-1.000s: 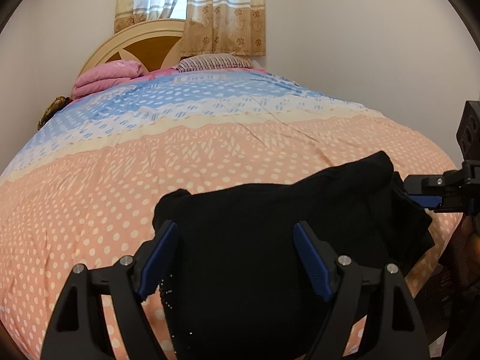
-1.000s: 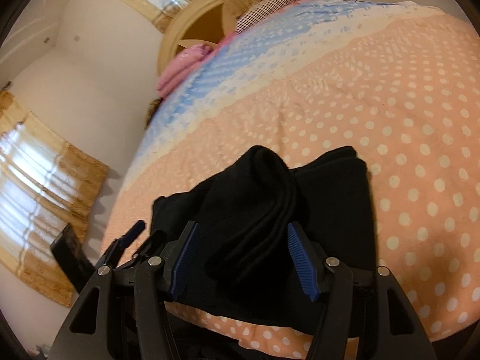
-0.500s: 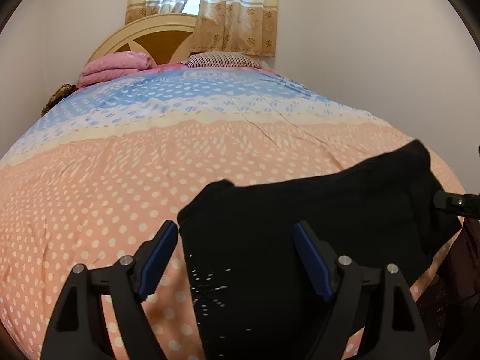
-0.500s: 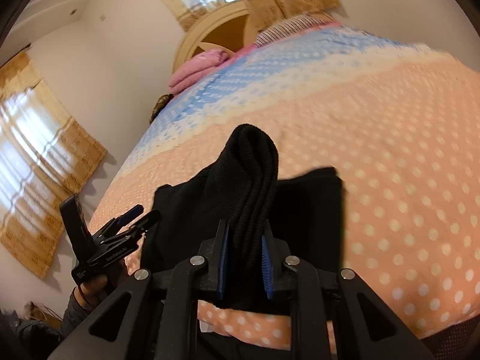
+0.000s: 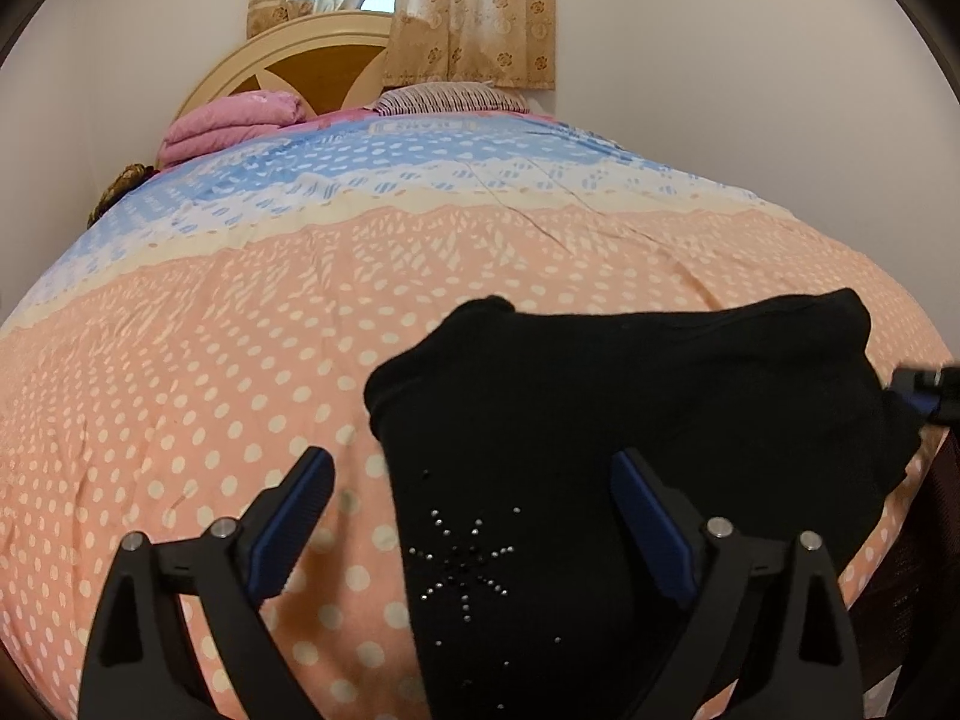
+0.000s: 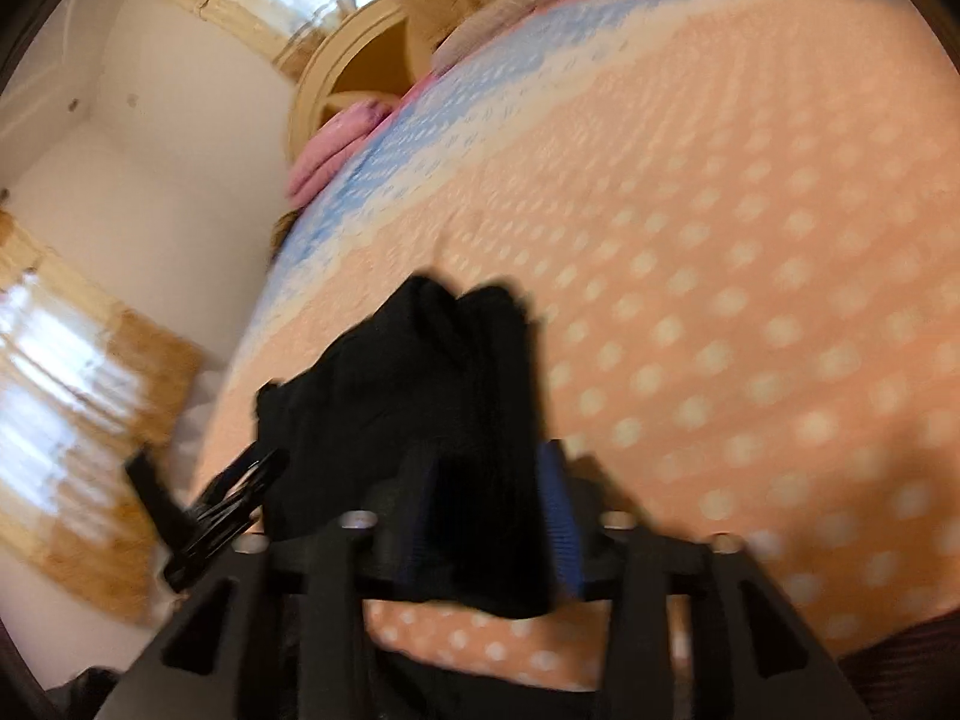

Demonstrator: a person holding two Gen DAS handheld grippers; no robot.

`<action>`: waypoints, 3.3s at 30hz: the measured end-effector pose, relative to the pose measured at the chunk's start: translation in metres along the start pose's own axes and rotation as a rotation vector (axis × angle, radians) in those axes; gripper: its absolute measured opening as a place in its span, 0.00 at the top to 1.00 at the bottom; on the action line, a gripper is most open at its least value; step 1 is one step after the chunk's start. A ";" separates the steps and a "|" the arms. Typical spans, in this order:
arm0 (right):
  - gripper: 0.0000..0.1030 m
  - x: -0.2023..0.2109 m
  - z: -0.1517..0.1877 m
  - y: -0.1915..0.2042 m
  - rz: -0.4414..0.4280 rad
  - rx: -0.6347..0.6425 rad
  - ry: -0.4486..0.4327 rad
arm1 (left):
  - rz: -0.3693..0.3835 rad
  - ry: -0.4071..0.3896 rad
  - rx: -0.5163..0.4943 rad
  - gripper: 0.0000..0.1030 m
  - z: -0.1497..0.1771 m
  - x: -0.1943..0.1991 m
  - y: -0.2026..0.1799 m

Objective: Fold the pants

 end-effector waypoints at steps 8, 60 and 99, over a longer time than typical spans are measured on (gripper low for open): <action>0.50 -0.004 -0.004 0.088 -0.124 0.277 -0.041 | 0.003 0.007 0.006 0.07 0.001 -0.002 -0.001; 0.88 -0.018 0.058 0.031 0.028 0.258 0.117 | 0.246 0.143 -0.369 0.00 0.008 -0.039 -0.191; 0.42 -0.006 -0.002 0.008 -0.016 0.128 -0.054 | -0.006 0.043 -0.034 0.00 0.000 -0.003 0.019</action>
Point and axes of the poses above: each gripper's, at about its wrist camera, not at the fingertips, and x roughly against the way its jaws point, y to its left, z to its underside, the point moved 5 cm from there along -x, roughly the way its jaws point, and after that the axes turned 15 degrees about x, right-handed, at the moved point
